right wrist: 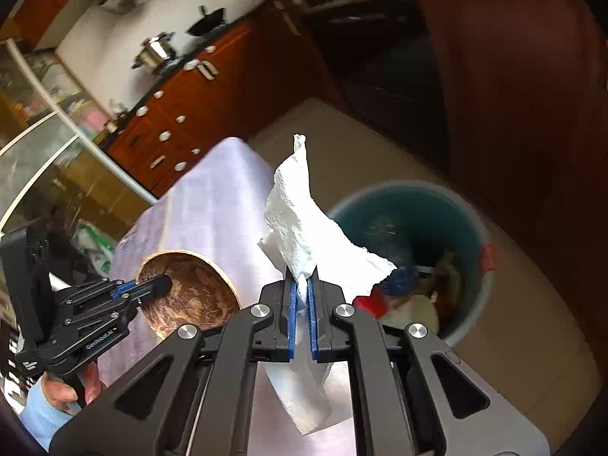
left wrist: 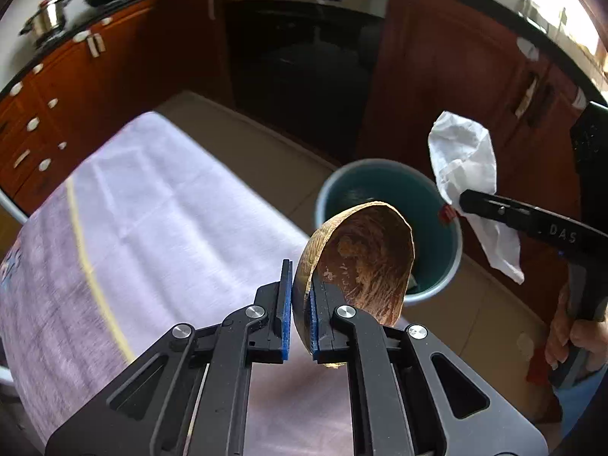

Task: Collect trash
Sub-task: 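Carry the bowl and tissue over the bin and open both tools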

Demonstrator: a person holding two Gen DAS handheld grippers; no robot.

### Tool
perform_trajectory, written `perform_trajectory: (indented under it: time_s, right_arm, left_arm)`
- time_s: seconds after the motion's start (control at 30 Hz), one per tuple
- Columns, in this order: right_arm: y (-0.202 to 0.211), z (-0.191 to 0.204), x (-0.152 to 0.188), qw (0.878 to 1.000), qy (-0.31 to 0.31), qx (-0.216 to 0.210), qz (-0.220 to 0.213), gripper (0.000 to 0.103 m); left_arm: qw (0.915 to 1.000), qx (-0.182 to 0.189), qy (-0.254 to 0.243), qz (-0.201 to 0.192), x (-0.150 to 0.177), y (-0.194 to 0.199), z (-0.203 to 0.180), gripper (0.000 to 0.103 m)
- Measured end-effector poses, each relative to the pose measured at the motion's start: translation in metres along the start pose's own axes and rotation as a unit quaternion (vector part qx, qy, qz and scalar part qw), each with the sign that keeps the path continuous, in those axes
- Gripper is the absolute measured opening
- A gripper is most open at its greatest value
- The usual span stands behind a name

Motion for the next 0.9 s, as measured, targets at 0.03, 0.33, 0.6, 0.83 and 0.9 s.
perform_trajectory:
  time_s: [0.03, 0.33, 0.6, 0.83, 0.9]
  right_arm:
    - [-0.001, -0.010, 0.000, 1.000, -0.007, 0.004, 0.002, 0.005]
    - [-0.021, -0.069, 0.005, 0.998, -0.053, 0.027, 0.025, 0.008]
    - [-0.030, -0.087, 0.001, 0.997, -0.064, 0.034, 0.024, 0.060]
    - [-0.033, -0.091, -0.006, 0.997, -0.067, 0.033, 0.025, 0.073]
    - [-0.033, -0.091, -0.005, 0.997, -0.068, 0.034, 0.025, 0.073]
  left_arm:
    - [1.0000, 0.004, -0.006, 0.003, -0.005, -0.007, -0.008, 0.008]
    - [0.9984, 0.029, -0.043, 0.024, -0.027, -0.051, -0.057, 0.008]
    - [0.9969, 0.034, -0.057, 0.042, -0.031, -0.084, -0.069, 0.008]
    - [0.9960, 0.040, -0.060, 0.053, -0.033, -0.101, -0.069, 0.008]
    - [0.9957, 0.041, -0.062, 0.054, -0.028, -0.101, -0.073, 0.008]
Point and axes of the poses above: each gripper's, at about its wrist camera, not at the fingertips, and y roughly against the way its jaws point, z to its left, x to its underside, the point moved 2 cm from there along -y, roughly the way its jaws point, and after that the axes turned 13 degrees about -x, right-handed, at the moved point
